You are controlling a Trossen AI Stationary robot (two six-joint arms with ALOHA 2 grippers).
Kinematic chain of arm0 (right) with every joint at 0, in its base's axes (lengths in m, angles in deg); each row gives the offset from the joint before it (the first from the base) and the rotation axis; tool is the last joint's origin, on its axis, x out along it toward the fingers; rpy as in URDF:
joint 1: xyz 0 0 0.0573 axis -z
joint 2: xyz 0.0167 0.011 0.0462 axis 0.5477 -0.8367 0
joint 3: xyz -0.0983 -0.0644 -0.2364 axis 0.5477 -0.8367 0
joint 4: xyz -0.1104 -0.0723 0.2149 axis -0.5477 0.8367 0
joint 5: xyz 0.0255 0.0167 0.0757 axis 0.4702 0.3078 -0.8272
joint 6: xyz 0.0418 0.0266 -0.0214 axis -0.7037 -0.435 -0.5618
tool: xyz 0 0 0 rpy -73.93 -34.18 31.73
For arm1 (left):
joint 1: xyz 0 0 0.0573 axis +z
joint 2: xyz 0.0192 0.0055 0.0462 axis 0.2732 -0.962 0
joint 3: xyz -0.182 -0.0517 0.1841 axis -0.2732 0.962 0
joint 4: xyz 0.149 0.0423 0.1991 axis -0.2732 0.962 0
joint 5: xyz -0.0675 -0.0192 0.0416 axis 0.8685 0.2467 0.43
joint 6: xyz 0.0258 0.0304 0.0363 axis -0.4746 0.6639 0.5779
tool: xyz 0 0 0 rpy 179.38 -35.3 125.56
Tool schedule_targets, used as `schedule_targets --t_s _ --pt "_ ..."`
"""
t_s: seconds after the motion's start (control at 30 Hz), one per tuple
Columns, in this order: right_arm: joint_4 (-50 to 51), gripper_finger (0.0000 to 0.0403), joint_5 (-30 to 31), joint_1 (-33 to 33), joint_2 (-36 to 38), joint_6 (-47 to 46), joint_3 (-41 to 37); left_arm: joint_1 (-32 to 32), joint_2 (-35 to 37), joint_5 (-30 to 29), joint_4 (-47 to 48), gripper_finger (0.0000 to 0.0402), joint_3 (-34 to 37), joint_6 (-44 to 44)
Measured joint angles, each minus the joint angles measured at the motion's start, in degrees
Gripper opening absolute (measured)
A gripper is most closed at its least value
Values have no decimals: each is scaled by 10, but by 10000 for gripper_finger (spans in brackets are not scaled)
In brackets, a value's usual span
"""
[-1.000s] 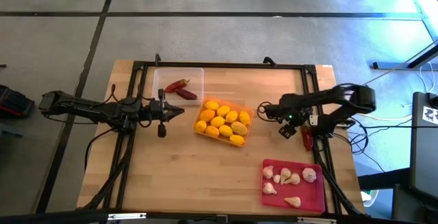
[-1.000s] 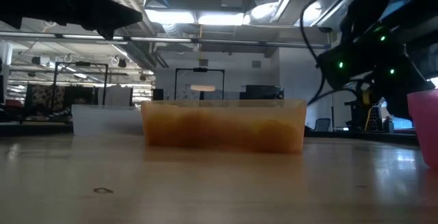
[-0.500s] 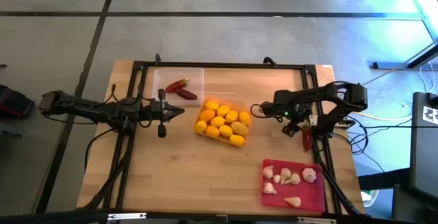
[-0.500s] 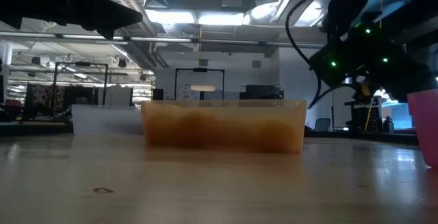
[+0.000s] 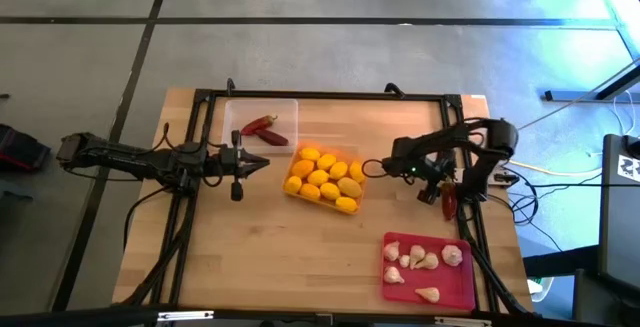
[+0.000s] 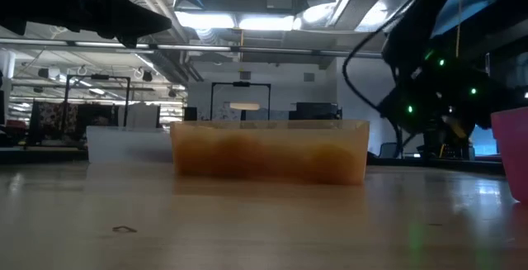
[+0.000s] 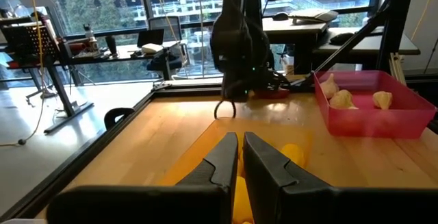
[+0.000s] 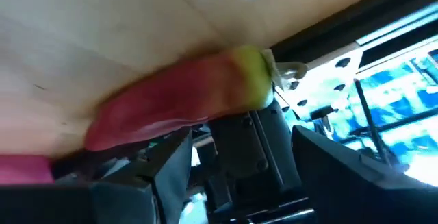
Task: Sort produce into baskets
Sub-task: Put the red chili pepper into the white bin
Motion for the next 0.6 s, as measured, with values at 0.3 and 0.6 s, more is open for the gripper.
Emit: schedule_targets --t_s 0.3,0.6 --pt "-24 241 8 0 -84 95 -4 0 0 0 2 21 0 2" --pt "-73 241 44 -1 -53 107 47 0 0 0 1 21 0 3"
